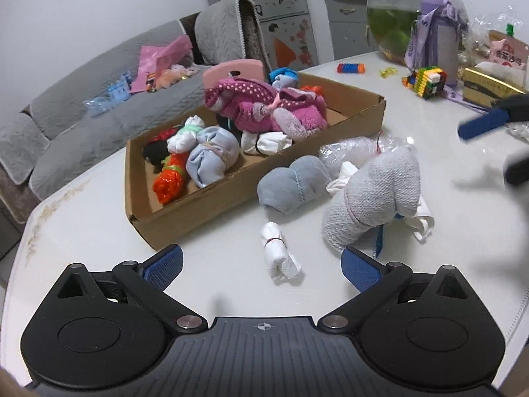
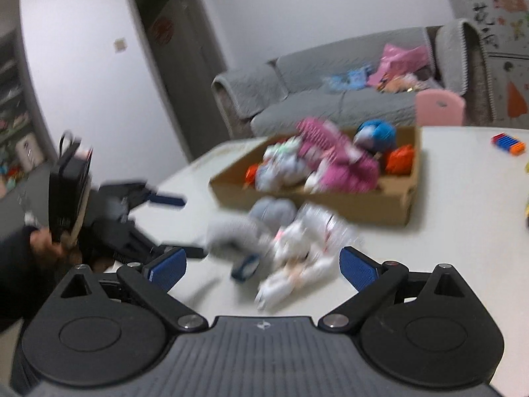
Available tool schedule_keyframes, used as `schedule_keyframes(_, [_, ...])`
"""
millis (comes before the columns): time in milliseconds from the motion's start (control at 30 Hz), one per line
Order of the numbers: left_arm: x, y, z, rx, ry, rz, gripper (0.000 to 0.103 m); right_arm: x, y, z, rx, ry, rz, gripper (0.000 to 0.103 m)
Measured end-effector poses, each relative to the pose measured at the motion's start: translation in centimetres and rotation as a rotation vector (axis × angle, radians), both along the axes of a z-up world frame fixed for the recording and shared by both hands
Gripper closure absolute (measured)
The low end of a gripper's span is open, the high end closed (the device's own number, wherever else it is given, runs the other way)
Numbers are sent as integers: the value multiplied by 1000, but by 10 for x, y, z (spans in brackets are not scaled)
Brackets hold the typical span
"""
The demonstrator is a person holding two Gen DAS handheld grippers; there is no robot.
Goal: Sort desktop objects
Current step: 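Grasp small red-banded white sock with left tool while right tool grasps white towel roll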
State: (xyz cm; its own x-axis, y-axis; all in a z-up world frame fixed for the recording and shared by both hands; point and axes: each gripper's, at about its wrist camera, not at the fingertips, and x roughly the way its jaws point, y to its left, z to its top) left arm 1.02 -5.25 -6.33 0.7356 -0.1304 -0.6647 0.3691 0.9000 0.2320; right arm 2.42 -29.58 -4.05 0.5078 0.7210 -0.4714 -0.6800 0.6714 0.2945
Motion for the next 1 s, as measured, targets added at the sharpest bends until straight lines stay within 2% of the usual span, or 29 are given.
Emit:
schedule_keyframes(167, [15,0,-7,-38,29,44,0,17,24,-15,-81,3,16,4])
schedule_keyframes(400, [30,-1,-23,-29,56,77,0,45,50,-30,-201,-21,-12,4])
schedule_keyframes(600, [38,7,-26,-85,65,98,0,59,55,-33,-244,-54,15,4])
schedule_keyframes(733, [39,14,-29,-143,79,106,2,48,58,-40,-273,-54,40,5])
schedule_keyframes(800, [38,19,-29,-201,93,105,16,46,60,-41,-288,-57,41,5])
schedule_keyframes(833, [36,20,-28,-207,87,103,22,46,61,-41,-299,-64,36,9])
schedule_keyframes(867, [34,19,-25,-210,87,101,41,35,61,-41,-312,-78,29,18])
schedule_keyframes(900, [33,19,-22,-209,90,98,74,32,61,-41,-314,-83,21,24])
schedule_keyframes(933, [31,19,-19,-212,104,95,80,30,59,-39,-302,-73,18,34])
schedule_keyframes(1000, [26,20,-17,-206,124,95,80,23,54,-39,-279,-57,25,35])
